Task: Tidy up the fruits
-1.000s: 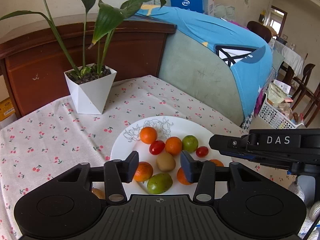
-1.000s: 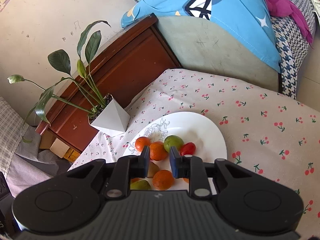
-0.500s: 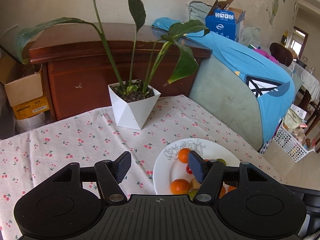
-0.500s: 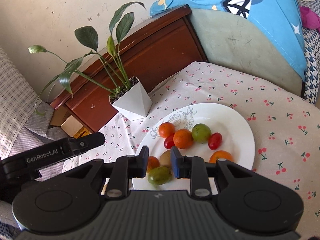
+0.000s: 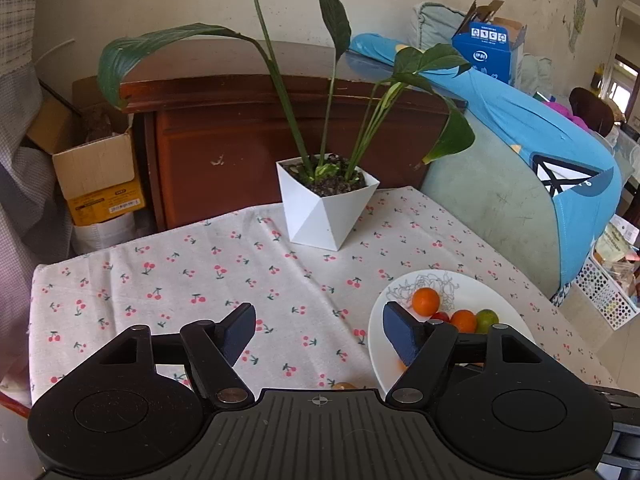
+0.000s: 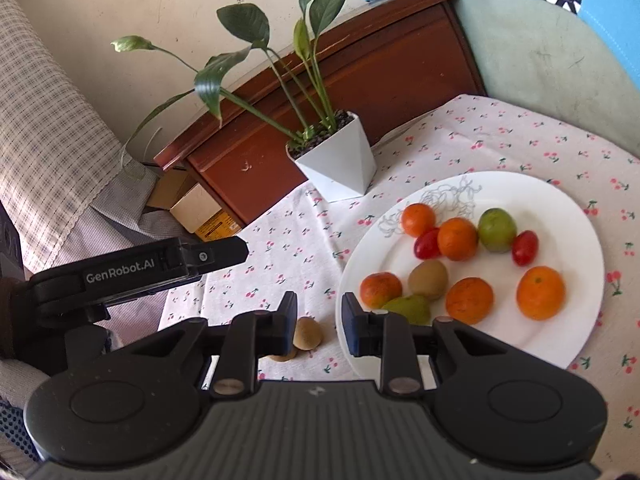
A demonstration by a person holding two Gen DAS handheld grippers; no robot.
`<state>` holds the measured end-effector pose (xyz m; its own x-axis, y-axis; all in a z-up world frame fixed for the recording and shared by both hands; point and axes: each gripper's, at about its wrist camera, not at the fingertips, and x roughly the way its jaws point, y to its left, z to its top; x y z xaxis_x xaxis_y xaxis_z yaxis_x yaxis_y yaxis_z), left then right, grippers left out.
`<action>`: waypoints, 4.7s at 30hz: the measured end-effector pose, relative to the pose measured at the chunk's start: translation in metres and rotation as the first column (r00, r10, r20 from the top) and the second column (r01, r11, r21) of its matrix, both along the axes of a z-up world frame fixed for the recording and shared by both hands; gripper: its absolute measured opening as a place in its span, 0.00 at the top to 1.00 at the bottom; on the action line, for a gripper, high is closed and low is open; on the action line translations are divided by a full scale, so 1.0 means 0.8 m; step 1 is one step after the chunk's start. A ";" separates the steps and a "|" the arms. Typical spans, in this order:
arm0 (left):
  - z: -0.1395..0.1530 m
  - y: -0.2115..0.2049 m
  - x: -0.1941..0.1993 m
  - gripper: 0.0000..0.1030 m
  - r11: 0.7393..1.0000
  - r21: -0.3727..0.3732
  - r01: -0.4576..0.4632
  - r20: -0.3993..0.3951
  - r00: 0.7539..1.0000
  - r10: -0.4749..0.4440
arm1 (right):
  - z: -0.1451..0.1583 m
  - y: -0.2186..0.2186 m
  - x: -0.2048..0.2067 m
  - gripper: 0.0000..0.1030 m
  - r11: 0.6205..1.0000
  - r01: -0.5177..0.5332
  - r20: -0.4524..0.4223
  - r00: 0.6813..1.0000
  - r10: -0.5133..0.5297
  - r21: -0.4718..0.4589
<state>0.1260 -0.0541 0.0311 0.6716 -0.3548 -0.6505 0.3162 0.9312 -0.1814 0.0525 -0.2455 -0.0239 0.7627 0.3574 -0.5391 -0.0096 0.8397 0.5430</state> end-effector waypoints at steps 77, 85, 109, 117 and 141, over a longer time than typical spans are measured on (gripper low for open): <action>-0.067 -0.032 -0.029 0.78 0.995 0.056 0.079 -0.066 0.995 -0.075 | 0.020 -0.082 -0.004 0.75 0.966 0.257 -0.067 0.964 -0.257 -0.011; -0.019 -0.058 -0.048 0.78 0.987 -0.038 0.159 0.016 0.987 -0.158 | 0.024 -0.105 -0.019 0.75 0.953 0.302 -0.057 0.952 -0.301 0.015; -0.055 -0.131 -0.069 0.77 0.964 0.005 0.266 -0.081 0.961 -0.264 | -0.008 -0.106 -0.030 0.73 0.958 0.280 -0.188 0.945 -0.266 0.057; -0.048 -0.132 -0.066 0.31 0.971 0.019 0.237 -0.085 0.968 -0.234 | -0.002 -0.105 -0.027 0.61 0.953 0.301 -0.162 0.942 -0.293 0.026; -0.031 -0.101 -0.072 0.10 0.993 0.111 0.038 -0.158 0.987 -0.020 | 0.025 -0.085 -0.075 0.20 0.852 0.447 -0.121 0.863 -0.491 -0.271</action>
<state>0.0684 -0.1348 0.0063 0.5490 -0.2909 -0.7835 0.3197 0.9393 -0.1247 -0.0074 -0.3139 -0.0035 0.6904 -0.1668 -0.7039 0.4956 0.8179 0.2923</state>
